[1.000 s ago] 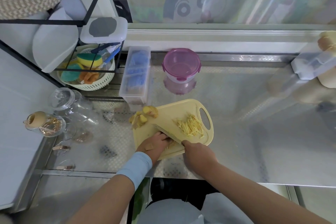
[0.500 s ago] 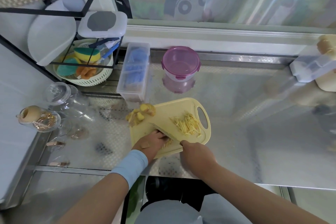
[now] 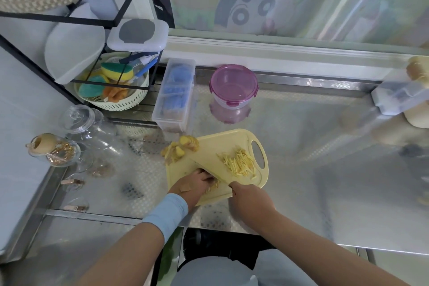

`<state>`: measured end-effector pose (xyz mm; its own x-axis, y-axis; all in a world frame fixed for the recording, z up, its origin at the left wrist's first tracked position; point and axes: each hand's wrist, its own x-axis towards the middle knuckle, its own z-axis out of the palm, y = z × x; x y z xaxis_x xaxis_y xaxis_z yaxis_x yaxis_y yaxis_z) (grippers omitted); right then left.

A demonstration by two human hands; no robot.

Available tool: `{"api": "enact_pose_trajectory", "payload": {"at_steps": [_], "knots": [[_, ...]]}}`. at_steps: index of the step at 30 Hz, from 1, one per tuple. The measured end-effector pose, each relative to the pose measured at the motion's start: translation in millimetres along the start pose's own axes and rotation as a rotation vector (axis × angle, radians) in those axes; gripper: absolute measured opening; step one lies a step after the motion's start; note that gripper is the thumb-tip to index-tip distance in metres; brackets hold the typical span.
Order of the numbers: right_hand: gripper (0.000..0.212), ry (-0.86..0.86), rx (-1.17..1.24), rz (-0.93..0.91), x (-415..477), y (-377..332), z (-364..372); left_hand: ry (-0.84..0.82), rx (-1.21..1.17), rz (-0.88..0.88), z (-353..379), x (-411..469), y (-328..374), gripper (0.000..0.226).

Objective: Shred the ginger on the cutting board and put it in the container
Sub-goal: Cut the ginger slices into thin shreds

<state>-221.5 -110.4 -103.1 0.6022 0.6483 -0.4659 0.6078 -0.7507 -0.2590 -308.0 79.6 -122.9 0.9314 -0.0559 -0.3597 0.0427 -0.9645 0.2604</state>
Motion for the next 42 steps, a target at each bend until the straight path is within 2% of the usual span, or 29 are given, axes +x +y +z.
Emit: {"api": "enact_pose_trajectory", "payload": {"at_steps": [5,11,16,17,19,22,24,26,28,33,37,39,42], "knots": [[0.027,-0.048,0.0,-0.013,11.9,-8.3,0.4,0.011,-0.08,-0.075,-2.0,-6.2,2.9,0.051],[0.027,-0.052,0.009,-0.024,15.4,-12.2,-4.3,0.029,-0.08,-0.102,-5.9,-6.3,4.0,0.053],[0.032,-0.022,0.01,-0.02,5.6,-0.2,-2.9,0.027,0.025,0.025,-2.7,-5.5,1.2,0.057],[0.031,-0.015,0.008,-0.019,2.2,2.6,-1.8,0.033,-0.014,0.009,0.2,-5.2,-2.0,0.053],[0.028,-0.008,0.007,-0.015,-2.0,6.0,0.7,0.102,-0.051,0.034,4.9,-4.8,-6.3,0.064],[0.024,-0.033,0.014,-0.012,6.3,1.2,1.0,0.131,-0.173,0.036,4.0,-9.2,-2.7,0.053],[0.025,-0.057,0.017,-0.022,14.3,-6.8,-1.3,0.162,-0.161,0.018,4.1,-10.4,-0.7,0.05],[0.025,-0.072,0.015,-0.039,18.2,-13.4,-4.5,0.229,-0.21,0.007,2.0,-12.5,0.4,0.054],[0.026,-0.065,0.014,-0.048,19.3,-14.1,-7.3,0.22,-0.237,0.051,7.2,-13.9,-1.1,0.064],[0.027,-0.025,-0.003,-0.056,12.8,-2.5,-5.8,0.155,-0.107,0.049,17.2,-7.3,-9.3,0.076],[0.027,-0.018,-0.008,-0.042,0.5,8.0,-2.1,0.212,-0.07,0.063,15.9,-5.7,-7.8,0.079],[0.026,-0.035,-0.017,-0.038,4.3,5.5,-1.7,0.269,-0.143,0.078,17.7,-7.8,-8.6,0.075],[0.024,-0.07,-0.007,-0.035,14.1,-5.0,-2.1,0.283,-0.29,0.038,13.0,-10.3,-5.8,0.052]]}}
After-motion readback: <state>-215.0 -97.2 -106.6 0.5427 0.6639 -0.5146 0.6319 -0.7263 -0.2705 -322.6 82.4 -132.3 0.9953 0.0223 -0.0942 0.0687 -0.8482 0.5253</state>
